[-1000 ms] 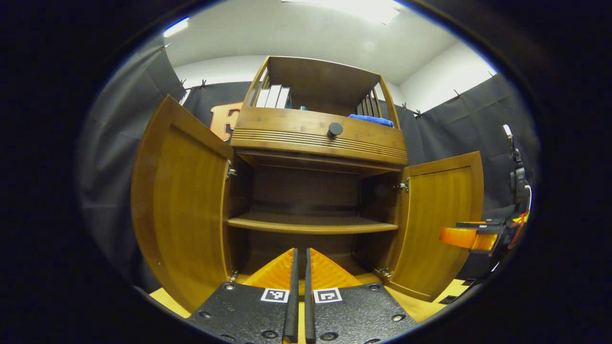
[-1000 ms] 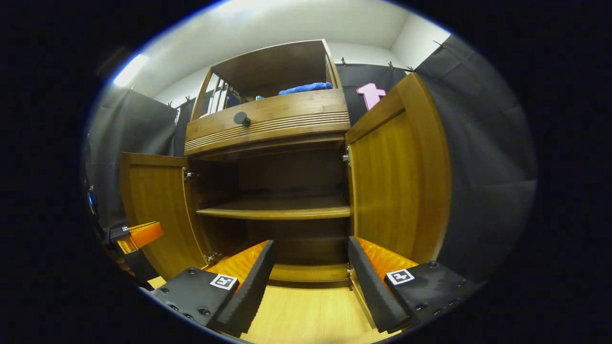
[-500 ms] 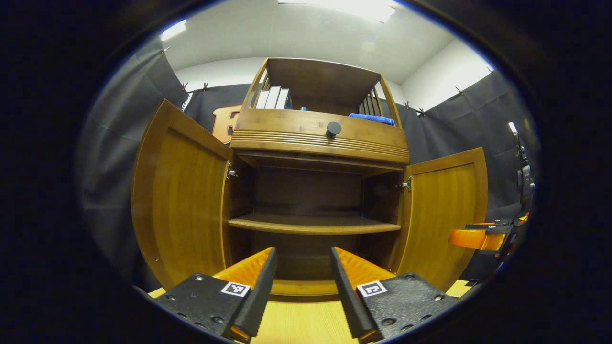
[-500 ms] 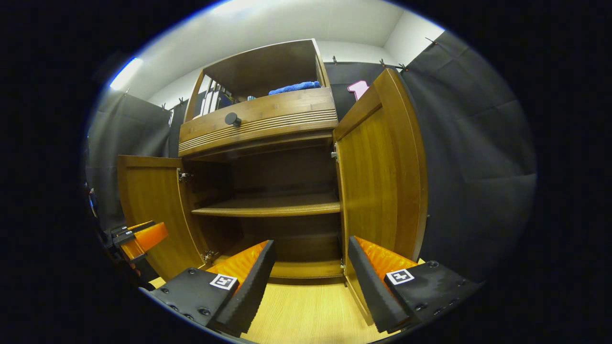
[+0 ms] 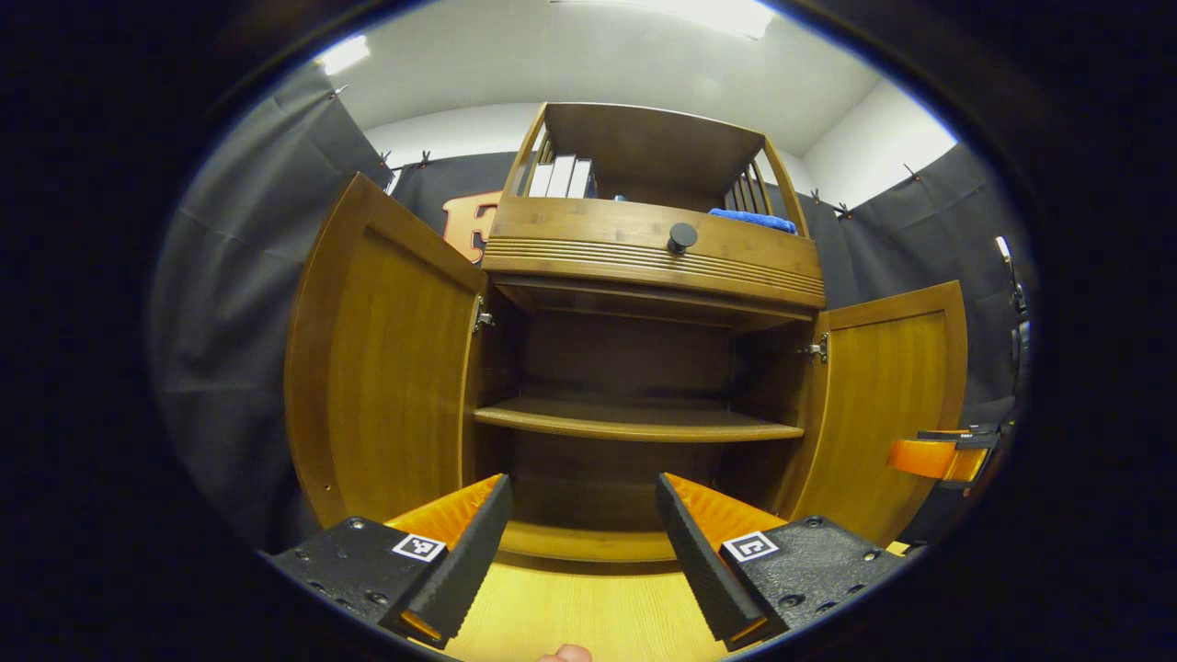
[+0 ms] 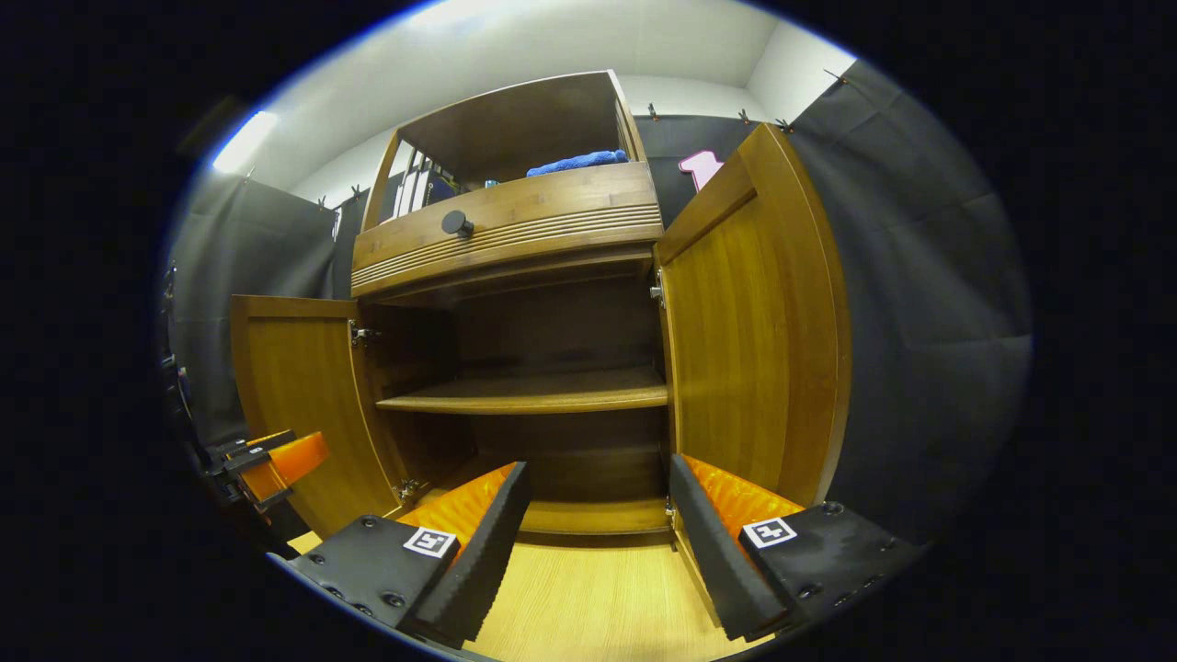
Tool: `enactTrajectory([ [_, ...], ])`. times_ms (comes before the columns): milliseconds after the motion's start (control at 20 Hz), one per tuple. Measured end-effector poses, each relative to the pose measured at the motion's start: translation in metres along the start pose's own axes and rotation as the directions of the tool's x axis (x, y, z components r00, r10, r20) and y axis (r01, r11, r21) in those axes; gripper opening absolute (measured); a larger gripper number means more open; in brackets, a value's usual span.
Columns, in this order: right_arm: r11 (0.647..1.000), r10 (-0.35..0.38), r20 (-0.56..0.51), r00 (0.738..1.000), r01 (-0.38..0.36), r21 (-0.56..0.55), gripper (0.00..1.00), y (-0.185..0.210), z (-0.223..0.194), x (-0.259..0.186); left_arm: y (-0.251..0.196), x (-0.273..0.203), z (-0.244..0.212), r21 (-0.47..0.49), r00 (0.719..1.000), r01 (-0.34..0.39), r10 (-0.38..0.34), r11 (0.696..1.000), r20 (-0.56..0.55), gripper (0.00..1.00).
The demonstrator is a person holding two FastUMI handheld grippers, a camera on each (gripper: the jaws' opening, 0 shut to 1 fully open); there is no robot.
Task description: Open the right door of the double-door shoe cabinet with the right hand, and open the left door with the left hand.
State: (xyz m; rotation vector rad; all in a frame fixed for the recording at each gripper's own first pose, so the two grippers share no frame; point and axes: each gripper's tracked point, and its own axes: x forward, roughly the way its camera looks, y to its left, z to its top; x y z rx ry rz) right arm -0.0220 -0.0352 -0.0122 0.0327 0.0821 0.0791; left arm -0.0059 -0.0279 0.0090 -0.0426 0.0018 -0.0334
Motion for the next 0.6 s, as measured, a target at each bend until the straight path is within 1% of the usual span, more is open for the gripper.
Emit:
enactTrajectory([
  [50, 1.0, -0.001, -0.003, 1.0, 0.001, 0.0, 0.94, -0.0001, -0.0016, -0.0004, 0.0008, 0.0022, -0.0025, -0.003, 1.0, 0.002, -0.002, 1.0, -0.005, 0.95],
  [100, 1.0, -0.002, -0.005, 1.0, 0.002, 0.002, 1.0, 0.0002, -0.0019, -0.0002, 0.0016, 0.0027, -0.0064, -0.001, 1.0, 0.003, -0.003, 1.0, -0.011, 0.92],
  [200, 1.0, -0.004, -0.005, 1.0, 0.004, 0.002, 1.0, -0.0005, -0.002, 0.0006, 0.0056, 0.0044, -0.0073, 0.027, 1.0, -0.008, 0.008, 1.0, -0.011, 0.92],
  [250, 1.0, -0.004, -0.004, 1.0, 0.004, 0.001, 0.98, 0.0, -0.0012, 0.0009, 0.0054, 0.0045, -0.0071, 0.036, 1.0, -0.006, 0.006, 0.999, -0.008, 0.92],
  [300, 1.0, -0.005, -0.004, 1.0, 0.005, 0.0, 1.0, 0.0002, -0.0012, 0.0016, 0.0039, 0.0046, -0.0078, 0.037, 1.0, 0.001, 0.0, 0.999, -0.007, 0.92],
  [450, 1.0, -0.005, -0.007, 1.0, 0.005, 0.007, 1.0, 0.0005, -0.003, 0.0029, -0.0017, 0.0064, -0.0095, 0.021, 1.0, 0.021, -0.021, 1.0, -0.013, 0.92],
  [600, 1.0, -0.003, -0.006, 1.0, 0.003, 0.014, 0.89, 0.0022, -0.0034, 0.0055, -0.0013, 0.0092, -0.0106, 0.029, 1.0, 0.02, -0.02, 0.999, -0.014, 0.92],
])
